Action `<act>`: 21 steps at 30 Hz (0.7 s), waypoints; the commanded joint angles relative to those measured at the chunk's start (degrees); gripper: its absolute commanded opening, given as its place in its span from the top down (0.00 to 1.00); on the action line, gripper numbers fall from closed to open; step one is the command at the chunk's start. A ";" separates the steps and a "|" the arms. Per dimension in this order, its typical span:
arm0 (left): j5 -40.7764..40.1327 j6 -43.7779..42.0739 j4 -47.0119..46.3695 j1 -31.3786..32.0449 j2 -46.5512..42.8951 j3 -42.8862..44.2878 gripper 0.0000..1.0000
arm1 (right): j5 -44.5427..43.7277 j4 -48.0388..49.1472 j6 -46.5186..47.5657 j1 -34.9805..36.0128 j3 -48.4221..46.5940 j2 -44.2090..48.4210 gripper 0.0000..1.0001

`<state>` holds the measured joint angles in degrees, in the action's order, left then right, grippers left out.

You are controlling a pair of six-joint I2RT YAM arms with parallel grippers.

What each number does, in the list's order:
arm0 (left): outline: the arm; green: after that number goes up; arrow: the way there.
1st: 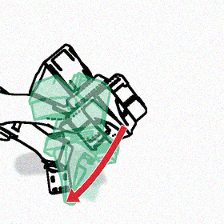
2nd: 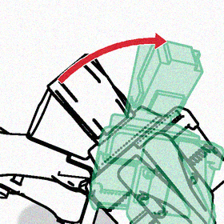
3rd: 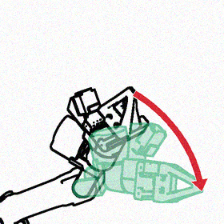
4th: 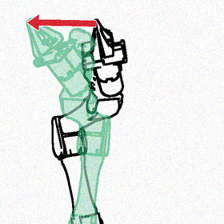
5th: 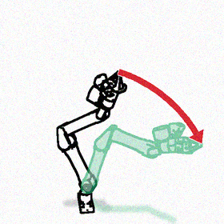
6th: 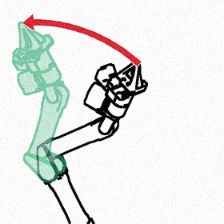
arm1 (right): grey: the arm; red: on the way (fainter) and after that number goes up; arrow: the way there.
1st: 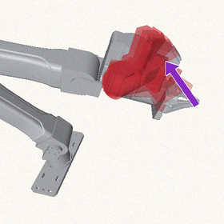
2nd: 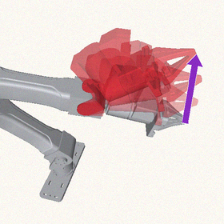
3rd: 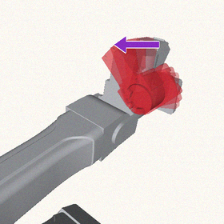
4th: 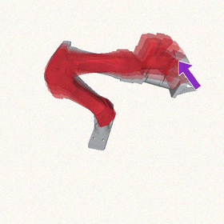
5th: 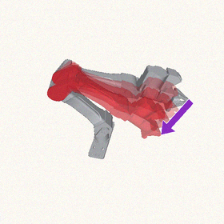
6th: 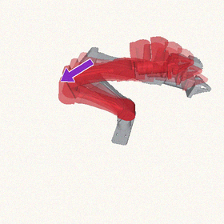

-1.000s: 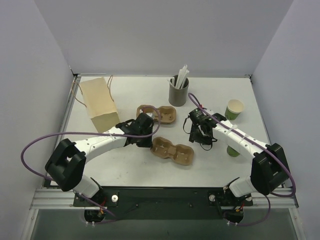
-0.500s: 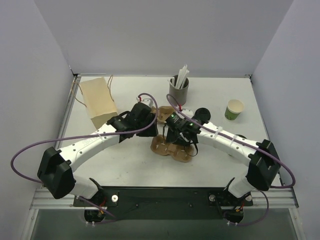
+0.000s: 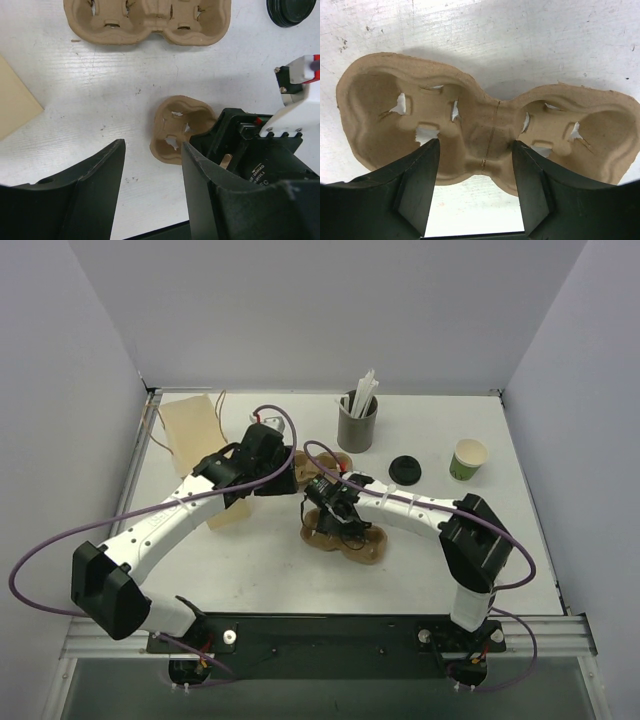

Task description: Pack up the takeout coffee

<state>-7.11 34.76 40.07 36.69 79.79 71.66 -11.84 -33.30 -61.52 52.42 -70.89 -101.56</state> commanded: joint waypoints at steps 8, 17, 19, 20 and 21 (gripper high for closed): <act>0.79 -3.12 1.50 -0.12 5.55 8.58 0.41 | -2.05 -2.03 1.31 -1.54 -1.00 -2.51 0.44; 0.43 -3.21 1.67 -0.12 8.36 10.78 0.41 | -3.46 -3.52 1.58 -1.80 0.32 2.15 0.43; 0.43 -3.12 1.76 -0.30 9.07 11.40 0.41 | -3.63 -3.79 1.57 -1.89 0.40 2.59 0.43; 0.52 -3.12 1.67 -0.39 9.85 11.49 0.41 | -3.81 -4.31 1.40 -1.97 0.84 2.85 0.43; 0.61 -3.12 1.67 -0.39 9.95 11.57 0.41 | -3.90 -4.23 1.23 -1.97 1.28 3.29 0.42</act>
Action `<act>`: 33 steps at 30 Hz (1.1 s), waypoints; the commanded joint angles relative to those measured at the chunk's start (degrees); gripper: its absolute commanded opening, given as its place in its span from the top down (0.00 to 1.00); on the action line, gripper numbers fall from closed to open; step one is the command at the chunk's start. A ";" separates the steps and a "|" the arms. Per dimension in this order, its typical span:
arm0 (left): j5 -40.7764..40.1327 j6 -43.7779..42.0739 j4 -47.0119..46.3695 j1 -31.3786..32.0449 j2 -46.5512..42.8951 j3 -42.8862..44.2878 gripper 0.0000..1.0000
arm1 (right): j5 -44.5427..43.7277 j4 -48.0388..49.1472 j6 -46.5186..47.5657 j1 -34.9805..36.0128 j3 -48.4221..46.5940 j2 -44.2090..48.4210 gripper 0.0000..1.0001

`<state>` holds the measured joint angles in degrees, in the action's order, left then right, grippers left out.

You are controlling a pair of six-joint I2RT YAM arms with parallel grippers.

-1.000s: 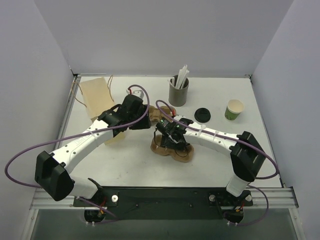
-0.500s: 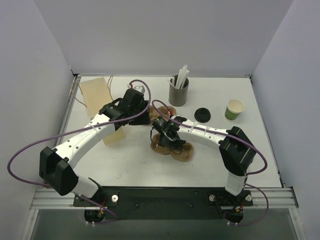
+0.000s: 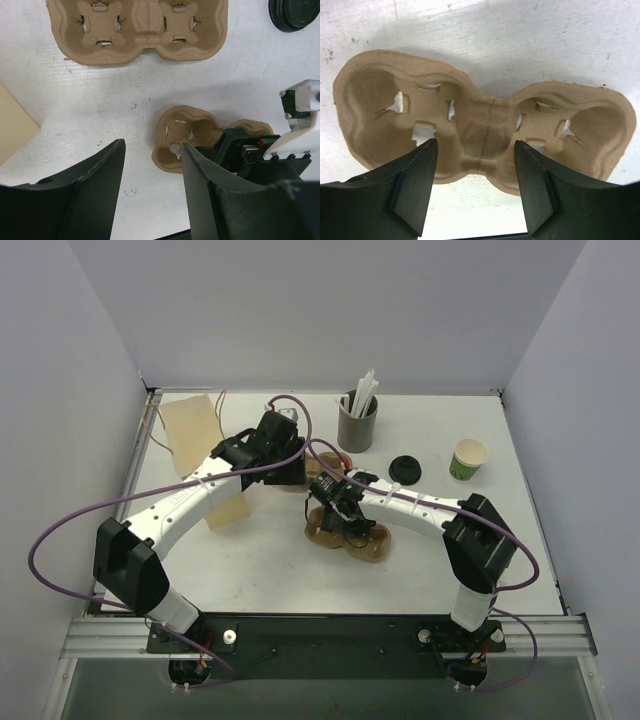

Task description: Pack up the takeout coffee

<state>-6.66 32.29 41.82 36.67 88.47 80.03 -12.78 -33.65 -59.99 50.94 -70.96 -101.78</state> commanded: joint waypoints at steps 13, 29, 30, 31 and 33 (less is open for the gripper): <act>2.00 -0.39 -1.83 -1.33 4.61 3.90 0.41 | -1.11 -2.75 -1.01 -1.81 2.58 2.02 0.38; 0.15 -1.61 -1.30 -2.04 18.14 13.39 0.41 | 3.11 1.74 1.45 -3.56 5.03 0.34 0.50; -0.11 -1.97 -1.22 -2.21 19.02 14.01 0.41 | 3.02 1.83 1.54 -3.48 5.39 0.79 0.53; -0.29 -2.15 -0.70 -2.21 20.85 15.75 0.41 | 2.67 1.83 1.54 -3.56 5.83 1.31 0.57; -0.46 -2.67 -0.43 -2.56 22.71 17.26 0.41 | 2.32 1.83 1.89 -3.65 6.53 3.51 0.59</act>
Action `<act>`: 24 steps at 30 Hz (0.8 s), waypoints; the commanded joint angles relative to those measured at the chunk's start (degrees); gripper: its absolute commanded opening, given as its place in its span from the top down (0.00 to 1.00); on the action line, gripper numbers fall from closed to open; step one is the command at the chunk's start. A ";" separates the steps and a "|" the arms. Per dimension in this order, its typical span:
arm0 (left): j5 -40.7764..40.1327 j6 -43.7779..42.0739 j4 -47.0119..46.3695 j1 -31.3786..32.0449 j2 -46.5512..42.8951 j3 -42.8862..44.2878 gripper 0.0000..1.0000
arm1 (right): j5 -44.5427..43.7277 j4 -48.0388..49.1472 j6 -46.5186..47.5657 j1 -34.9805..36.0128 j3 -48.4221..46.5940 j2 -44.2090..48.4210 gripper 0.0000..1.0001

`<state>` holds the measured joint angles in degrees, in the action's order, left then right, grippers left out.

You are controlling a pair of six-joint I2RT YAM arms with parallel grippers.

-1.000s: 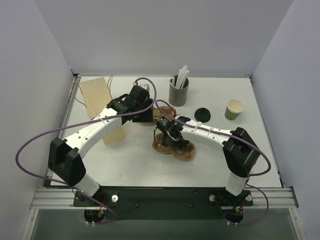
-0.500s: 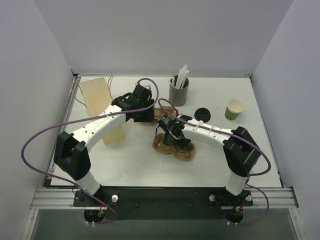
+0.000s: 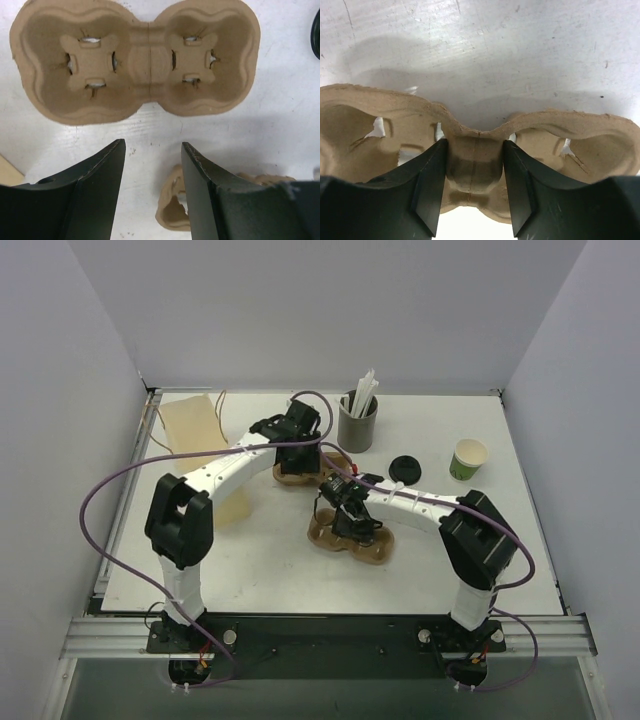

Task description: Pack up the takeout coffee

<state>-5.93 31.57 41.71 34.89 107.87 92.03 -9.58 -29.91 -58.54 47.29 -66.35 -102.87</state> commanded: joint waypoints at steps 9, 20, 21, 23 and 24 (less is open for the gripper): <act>-2.15 -3.62 2.50 -2.46 15.51 17.56 0.42 | -2.90 -4.45 4.75 -1.85 1.13 12.60 0.62; -5.22 -3.80 5.92 -5.71 28.87 33.46 0.52 | -2.89 -7.53 8.80 -4.84 -0.62 18.93 0.61; -6.01 -3.97 6.01 -6.06 30.71 35.57 0.52 | -3.16 -7.70 9.32 -4.84 -0.80 19.20 0.61; -6.37 -4.33 5.05 -7.11 32.04 39.36 0.53 | -3.25 -8.23 9.94 -5.01 -1.07 19.37 0.61; -6.72 -4.33 4.26 -8.51 33.79 40.59 0.52 | -3.25 -8.41 10.29 -5.10 -1.07 19.55 0.61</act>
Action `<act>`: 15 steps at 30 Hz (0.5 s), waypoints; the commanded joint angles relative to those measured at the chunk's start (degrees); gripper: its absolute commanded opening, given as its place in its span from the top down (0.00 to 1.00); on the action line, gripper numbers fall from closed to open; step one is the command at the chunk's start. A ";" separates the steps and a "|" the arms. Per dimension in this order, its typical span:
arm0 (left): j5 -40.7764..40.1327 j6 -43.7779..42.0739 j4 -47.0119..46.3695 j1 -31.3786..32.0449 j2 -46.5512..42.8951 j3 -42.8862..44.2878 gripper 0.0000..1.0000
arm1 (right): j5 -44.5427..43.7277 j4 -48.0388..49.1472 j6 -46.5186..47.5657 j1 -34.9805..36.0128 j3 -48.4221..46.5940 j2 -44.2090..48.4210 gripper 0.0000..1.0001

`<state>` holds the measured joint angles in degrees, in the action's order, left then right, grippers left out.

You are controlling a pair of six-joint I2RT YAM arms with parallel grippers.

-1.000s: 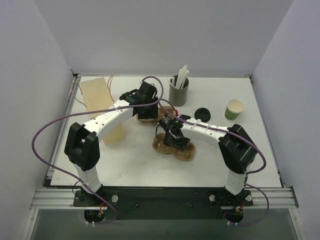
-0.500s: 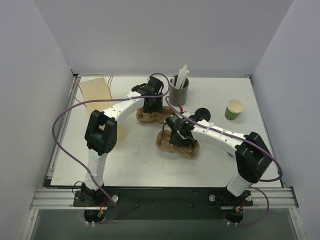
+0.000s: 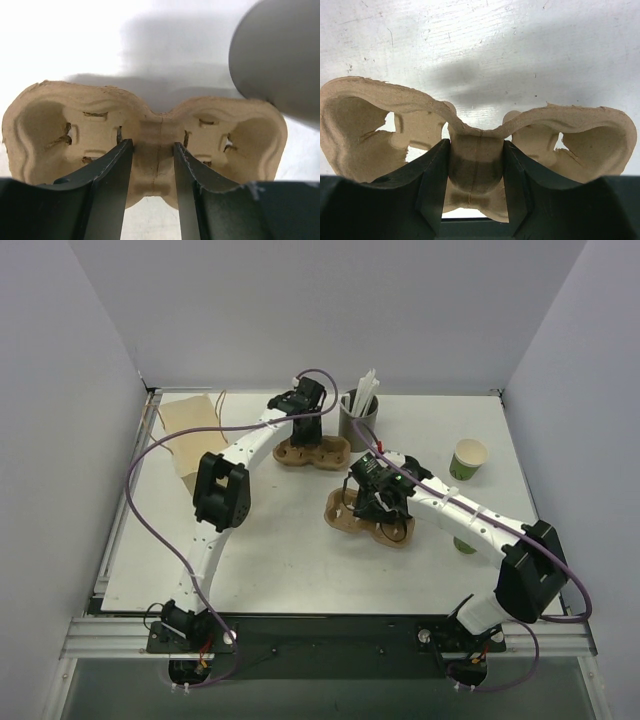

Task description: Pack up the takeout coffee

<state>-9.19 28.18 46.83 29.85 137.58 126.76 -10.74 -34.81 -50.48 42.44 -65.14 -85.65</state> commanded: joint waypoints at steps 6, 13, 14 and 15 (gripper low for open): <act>3.47 -4.62 -7.35 -7.17 7.09 11.05 0.35 | -1.03 -3.78 4.51 -0.42 -0.78 3.12 0.61; 8.48 -6.13 -6.58 -5.94 -0.29 8.95 0.20 | -1.47 -3.16 7.24 -0.42 -0.33 1.45 0.61; 8.23 -6.12 -5.79 -5.50 -1.16 8.94 0.20 | -1.39 -2.81 7.76 -0.34 -0.25 1.10 0.61; 7.96 -5.86 -4.57 -5.33 -3.17 8.07 0.18 | -0.95 -2.55 7.94 -0.42 -0.16 0.83 0.61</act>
<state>-3.79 23.46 41.98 22.37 143.11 135.02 -10.72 -35.81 -44.82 42.35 -65.45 -84.51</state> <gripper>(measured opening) 0.799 0.394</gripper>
